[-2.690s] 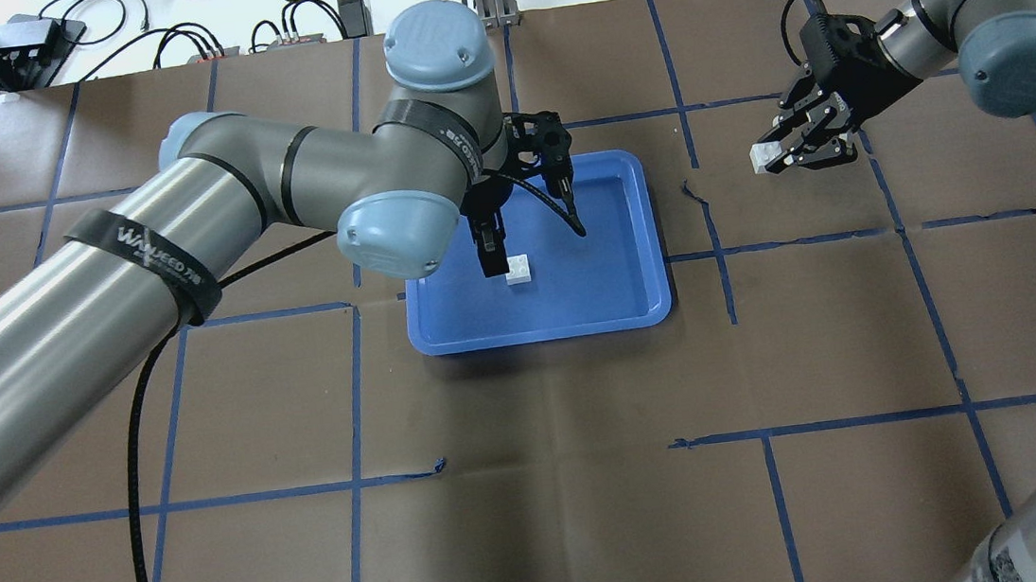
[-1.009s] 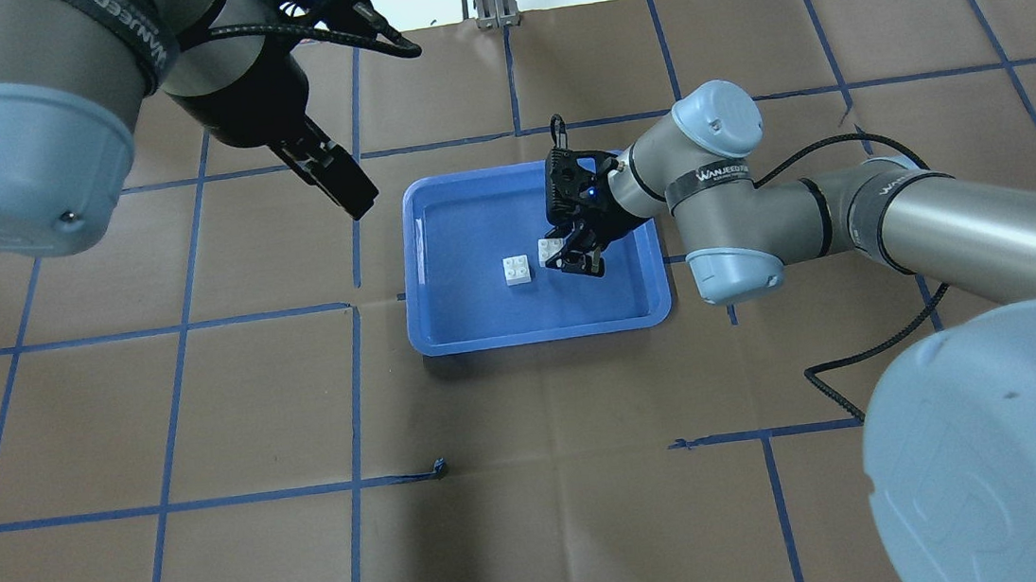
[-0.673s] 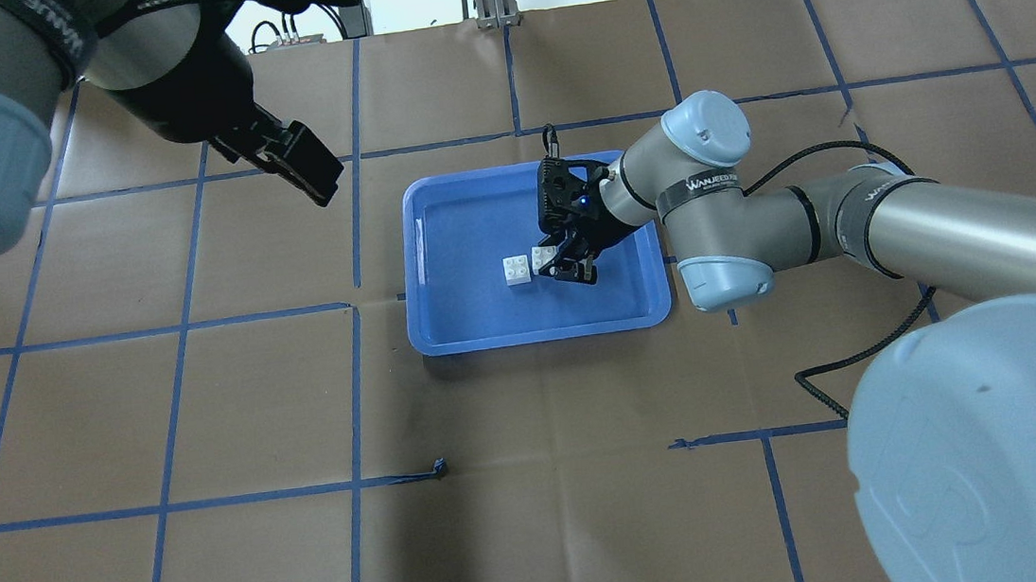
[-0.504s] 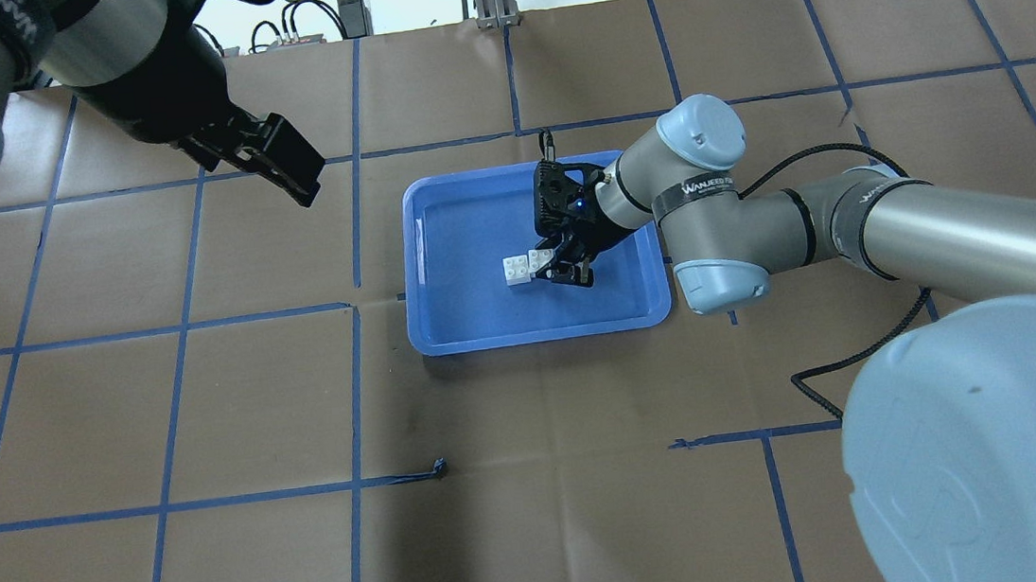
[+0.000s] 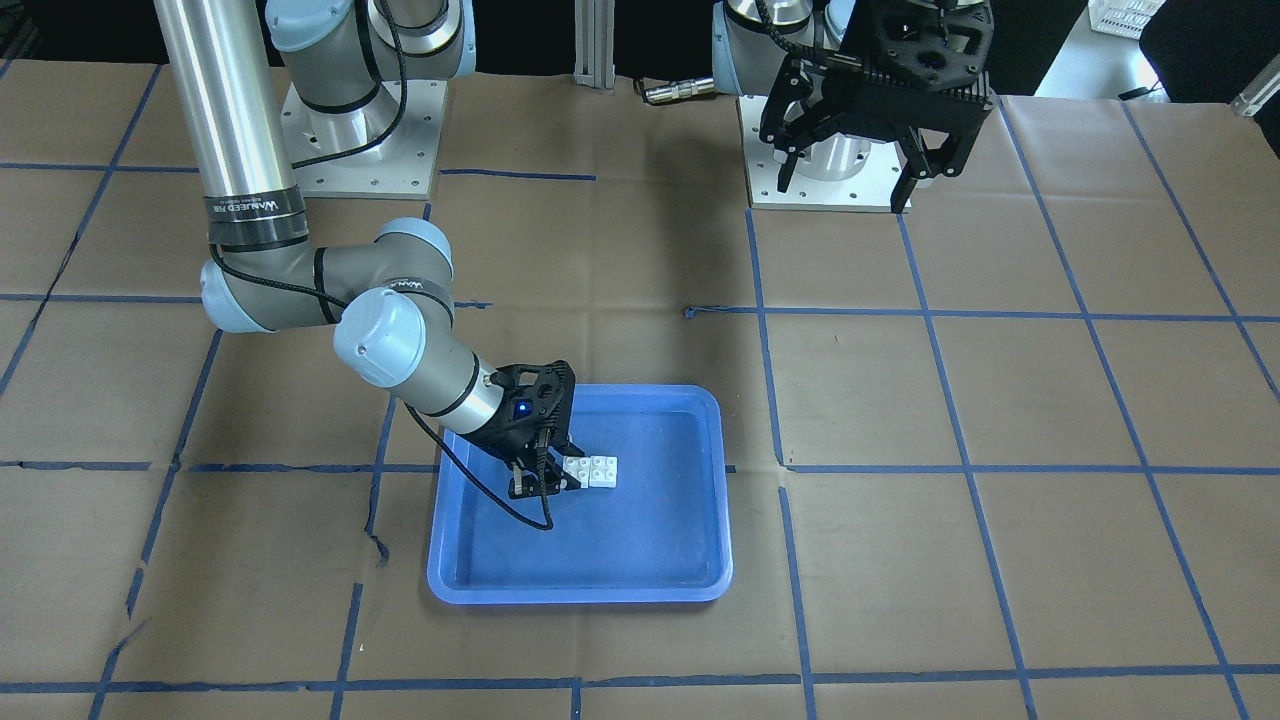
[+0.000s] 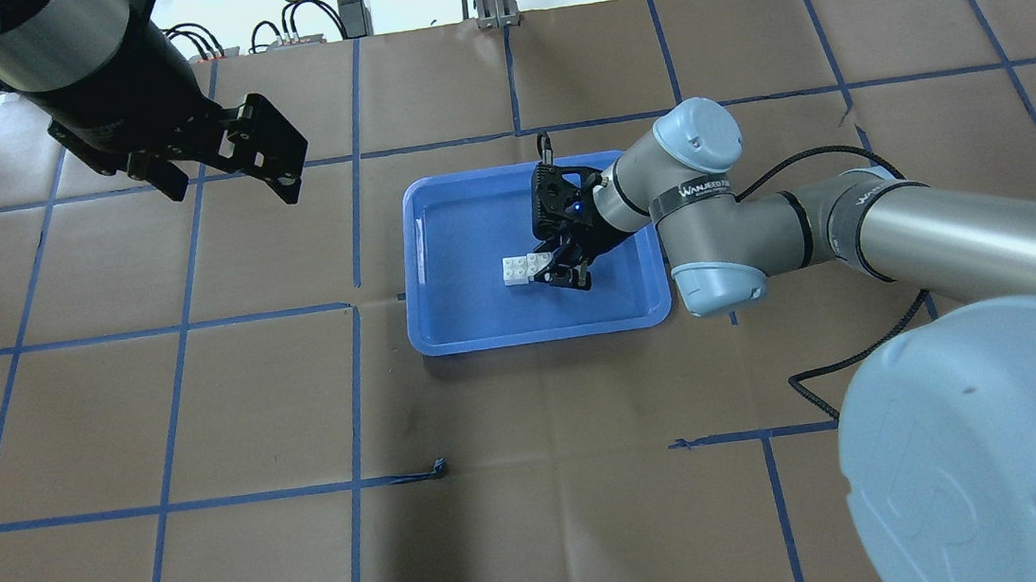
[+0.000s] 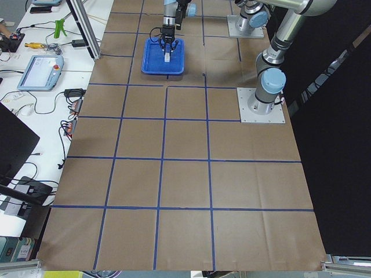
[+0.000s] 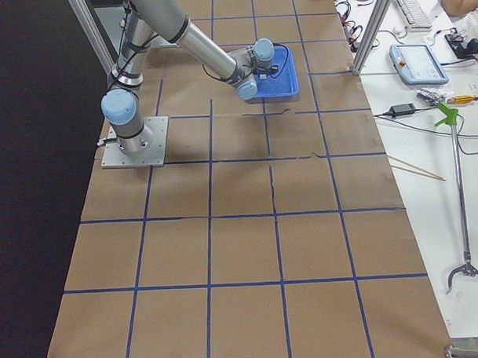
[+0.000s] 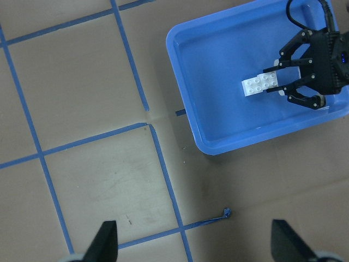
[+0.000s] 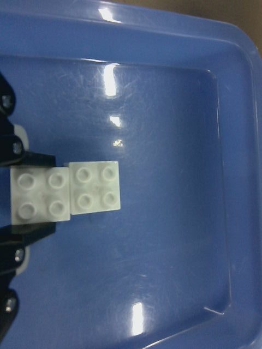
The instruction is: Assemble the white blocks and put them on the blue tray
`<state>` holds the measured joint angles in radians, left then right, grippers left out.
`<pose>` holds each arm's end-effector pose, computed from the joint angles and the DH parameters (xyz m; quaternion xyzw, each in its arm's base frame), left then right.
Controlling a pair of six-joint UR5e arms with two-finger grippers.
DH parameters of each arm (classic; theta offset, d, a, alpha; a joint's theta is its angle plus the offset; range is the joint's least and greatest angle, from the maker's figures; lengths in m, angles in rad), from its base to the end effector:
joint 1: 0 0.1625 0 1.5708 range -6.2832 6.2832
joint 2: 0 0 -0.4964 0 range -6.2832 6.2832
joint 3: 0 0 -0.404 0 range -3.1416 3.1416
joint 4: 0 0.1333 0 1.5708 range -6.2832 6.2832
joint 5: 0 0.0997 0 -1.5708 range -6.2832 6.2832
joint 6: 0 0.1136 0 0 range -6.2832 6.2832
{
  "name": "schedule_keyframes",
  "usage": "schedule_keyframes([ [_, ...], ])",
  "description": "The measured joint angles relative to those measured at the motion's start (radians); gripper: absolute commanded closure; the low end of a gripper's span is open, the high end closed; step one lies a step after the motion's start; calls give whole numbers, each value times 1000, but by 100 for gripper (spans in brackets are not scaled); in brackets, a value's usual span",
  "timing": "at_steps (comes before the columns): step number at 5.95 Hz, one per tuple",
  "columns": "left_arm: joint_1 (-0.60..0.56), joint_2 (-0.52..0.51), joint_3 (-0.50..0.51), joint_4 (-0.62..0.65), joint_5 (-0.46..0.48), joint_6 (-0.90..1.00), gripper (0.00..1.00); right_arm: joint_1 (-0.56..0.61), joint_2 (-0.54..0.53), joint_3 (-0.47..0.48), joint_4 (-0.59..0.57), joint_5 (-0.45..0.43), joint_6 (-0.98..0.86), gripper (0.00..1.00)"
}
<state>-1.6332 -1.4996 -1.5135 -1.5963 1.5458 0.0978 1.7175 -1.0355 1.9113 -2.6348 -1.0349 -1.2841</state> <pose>-0.1656 -0.4668 0.6067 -0.0805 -0.9953 0.0517 0.0116 0.2811 -0.5934 0.2019 -0.6485 0.7084 -0.2183 0.1733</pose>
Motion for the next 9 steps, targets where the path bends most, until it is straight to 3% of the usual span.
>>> schedule_keyframes([
  [3, 4, -3, -28, 100, 2, -41, 1, 0, 0, 0, 1, 1, 14, 62],
  [9, 4, -5, -31, 108, 0, -40, 1, 0, 0, 0, 2, 1, 14, 52],
])
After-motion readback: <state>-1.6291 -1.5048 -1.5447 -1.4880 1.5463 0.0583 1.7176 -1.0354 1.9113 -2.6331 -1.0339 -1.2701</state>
